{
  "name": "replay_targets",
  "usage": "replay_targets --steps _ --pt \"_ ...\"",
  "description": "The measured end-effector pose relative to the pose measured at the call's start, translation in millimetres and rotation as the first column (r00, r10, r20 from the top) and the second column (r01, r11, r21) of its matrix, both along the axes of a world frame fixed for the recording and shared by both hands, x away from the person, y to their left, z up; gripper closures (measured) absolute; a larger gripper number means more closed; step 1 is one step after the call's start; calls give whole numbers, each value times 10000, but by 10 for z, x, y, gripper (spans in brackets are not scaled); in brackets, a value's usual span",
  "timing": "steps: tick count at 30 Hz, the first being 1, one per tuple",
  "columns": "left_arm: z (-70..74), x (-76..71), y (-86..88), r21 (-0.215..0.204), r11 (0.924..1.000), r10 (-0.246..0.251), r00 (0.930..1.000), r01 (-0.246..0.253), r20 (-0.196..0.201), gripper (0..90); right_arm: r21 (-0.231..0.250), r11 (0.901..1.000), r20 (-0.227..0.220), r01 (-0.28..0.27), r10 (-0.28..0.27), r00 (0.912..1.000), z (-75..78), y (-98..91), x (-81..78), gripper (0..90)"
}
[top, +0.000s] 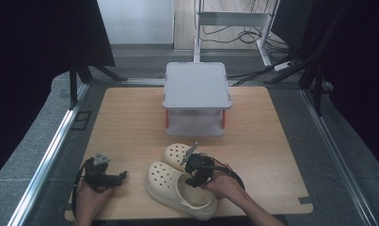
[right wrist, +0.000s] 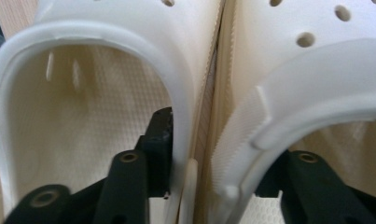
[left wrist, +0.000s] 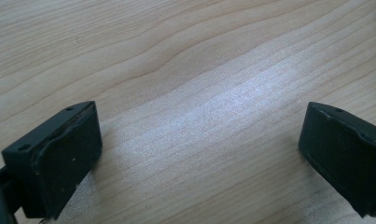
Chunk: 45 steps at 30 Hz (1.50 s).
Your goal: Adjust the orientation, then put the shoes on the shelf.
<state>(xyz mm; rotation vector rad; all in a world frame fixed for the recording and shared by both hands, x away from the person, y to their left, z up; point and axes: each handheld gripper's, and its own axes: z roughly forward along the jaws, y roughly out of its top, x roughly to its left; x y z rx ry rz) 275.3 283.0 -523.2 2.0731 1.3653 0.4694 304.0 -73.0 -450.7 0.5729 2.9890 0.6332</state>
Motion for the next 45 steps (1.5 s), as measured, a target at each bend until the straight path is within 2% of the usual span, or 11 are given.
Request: replay_targets --steps 2,8,14,18,20,31,37,45 --pt "0 0 0 3 10000 -2 10000 2 -1 0 -54 10000 105 -36 36 9999 9 4 -8 645" --pt "0 0 0 -1 10000 -2 10000 2 -1 0 -269 9996 260 114 -107 9996 34 33 -42 679" --pt "0 0 0 2 10000 -3 10000 3 -1 0 -77 9995 249 302 -300 9992 59 -10 -20 701" --pt "0 0 0 1 10000 -4 10000 4 -2 0 31 9995 47 305 -305 9995 117 -58 -12 706" --pt "1 0 0 2 10000 -5 10000 5 -5 0 98 9994 -104 334 -333 9994 154 -75 -14 708" --pt "1 1 1 5 10000 -13 10000 13 -14 0 240 9991 -342 350 -342 9988 427 -170 20 716" --pt "1 1 1 5 10000 -14 10000 14 -15 0 157 9989 -303 447 -442 9986 580 -223 61 719" --pt "1 1 1 4 10000 -13 10000 13 -11 0 407 9969 -331 679 -665 9972 769 -309 109 719"
